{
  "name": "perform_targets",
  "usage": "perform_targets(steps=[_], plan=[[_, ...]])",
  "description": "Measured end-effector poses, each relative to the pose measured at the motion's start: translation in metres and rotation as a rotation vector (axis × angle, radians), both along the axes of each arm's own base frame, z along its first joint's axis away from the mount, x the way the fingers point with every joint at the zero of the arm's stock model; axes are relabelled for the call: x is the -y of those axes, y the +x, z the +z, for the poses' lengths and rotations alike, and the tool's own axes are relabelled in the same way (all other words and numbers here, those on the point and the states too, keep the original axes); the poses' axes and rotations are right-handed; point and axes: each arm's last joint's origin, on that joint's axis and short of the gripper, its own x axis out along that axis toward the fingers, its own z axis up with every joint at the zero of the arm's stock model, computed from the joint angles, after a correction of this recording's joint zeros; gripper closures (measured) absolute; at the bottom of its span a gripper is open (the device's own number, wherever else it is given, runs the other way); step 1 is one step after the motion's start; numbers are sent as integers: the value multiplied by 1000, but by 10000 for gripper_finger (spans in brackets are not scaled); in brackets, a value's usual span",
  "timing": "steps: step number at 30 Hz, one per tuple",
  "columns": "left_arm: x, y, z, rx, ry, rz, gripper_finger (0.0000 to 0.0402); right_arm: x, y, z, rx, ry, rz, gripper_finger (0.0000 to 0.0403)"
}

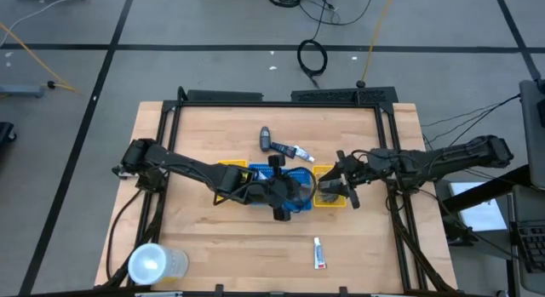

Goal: Pick & Place Travel size toiletries
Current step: Put the black hairbrush into the right yellow basket

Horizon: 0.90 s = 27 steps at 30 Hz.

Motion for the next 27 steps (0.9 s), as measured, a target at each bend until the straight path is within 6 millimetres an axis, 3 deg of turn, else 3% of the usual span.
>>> perform_targets(steps=[9, 19, 27], plan=[[0, 0, 0, 0, 0, 0, 402, -4, 20, -7, 39, -19, 49, 236], [0, 0, 0, -4, -1, -4, 402, -5, 18, 2, 114, -3, 86, 236], [0, 0, 0, -4, 0, -4, 402, -5, 23, -5, 77, -10, 86, 236]])
